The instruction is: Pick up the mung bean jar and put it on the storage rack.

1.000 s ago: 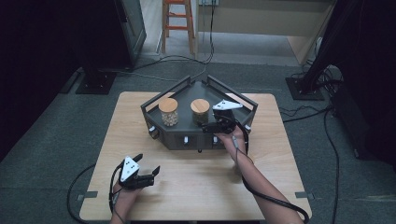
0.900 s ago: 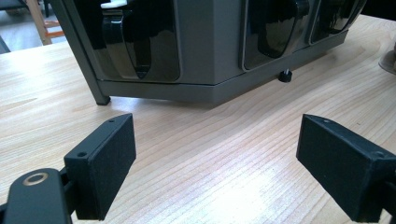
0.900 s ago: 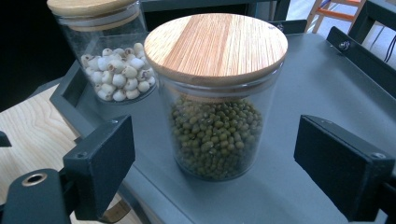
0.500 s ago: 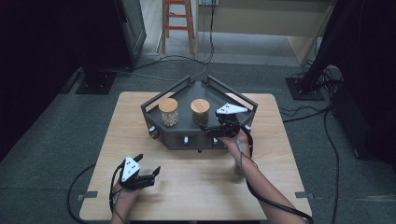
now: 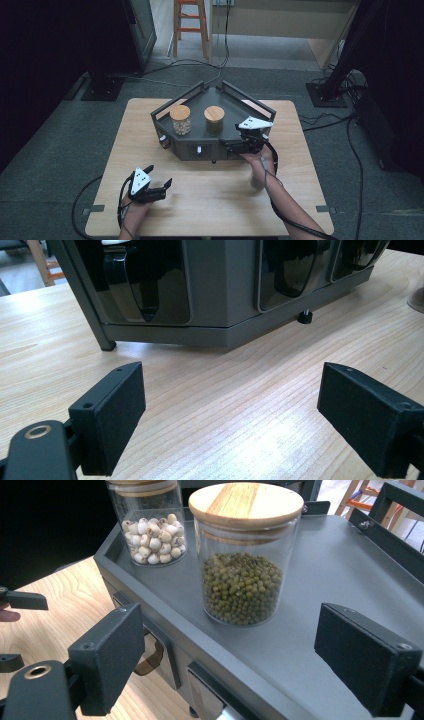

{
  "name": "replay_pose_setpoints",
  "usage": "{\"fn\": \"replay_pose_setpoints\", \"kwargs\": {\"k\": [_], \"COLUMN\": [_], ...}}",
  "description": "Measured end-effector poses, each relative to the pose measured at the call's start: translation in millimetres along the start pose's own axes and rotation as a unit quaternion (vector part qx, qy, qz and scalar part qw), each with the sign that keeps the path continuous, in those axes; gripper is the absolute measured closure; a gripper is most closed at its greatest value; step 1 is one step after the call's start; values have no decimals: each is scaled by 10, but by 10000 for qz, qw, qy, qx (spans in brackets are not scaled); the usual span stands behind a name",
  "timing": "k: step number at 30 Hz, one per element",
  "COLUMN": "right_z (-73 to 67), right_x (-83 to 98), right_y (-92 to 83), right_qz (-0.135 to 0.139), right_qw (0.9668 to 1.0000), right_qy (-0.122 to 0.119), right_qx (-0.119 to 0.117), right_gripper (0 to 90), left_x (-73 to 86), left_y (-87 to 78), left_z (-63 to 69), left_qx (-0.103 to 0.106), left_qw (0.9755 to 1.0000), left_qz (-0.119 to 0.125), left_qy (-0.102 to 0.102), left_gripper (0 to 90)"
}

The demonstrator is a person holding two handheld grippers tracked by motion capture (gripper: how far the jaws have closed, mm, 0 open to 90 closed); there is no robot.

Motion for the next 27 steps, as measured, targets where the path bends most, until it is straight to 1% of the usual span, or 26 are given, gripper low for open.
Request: {"fn": "replay_pose_setpoints", "kwargs": {"k": [3,8,11,16,23,27], "right_z": [-3,-17,-18,13,-52,-79], "right_x": [44,97,130,202,270,310], "right_y": [-39,-92,-126,-184,-250,-283], "right_qz": [40,15,5,86,60,53], "right_qw": [10000,9999,9998,9998,9998,9997], "right_qy": [-18,-170,-184,25,-159,-211], "right_qx": [0,12,0,-152,-91,-76], "right_gripper": [125,125,125,125,125,125], "left_x": [2,0,0,2,3,-1], "left_y": [-1,4,3,-3,-4,7], "left_z": [-4,2,3,-1,-1,5], "left_qx": [5,11,6,-12,-13,4], "left_qw": [10000,10000,10000,10000,10000,10000], "left_qz": [12,3,2,13,17,-11], "left_qy": [-25,7,10,-9,-5,34], "left_gripper": [118,118,118,118,118,118]}}
Point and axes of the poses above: each handheld gripper's, and its own axes: y roughly forward along the jaws, x roughly out of its underside, z roughly to its right, the point moved 7 cm from there along y, roughly forward along the jaws, and after that the axes turned 1 degree about -x, right-handed, at the moved point
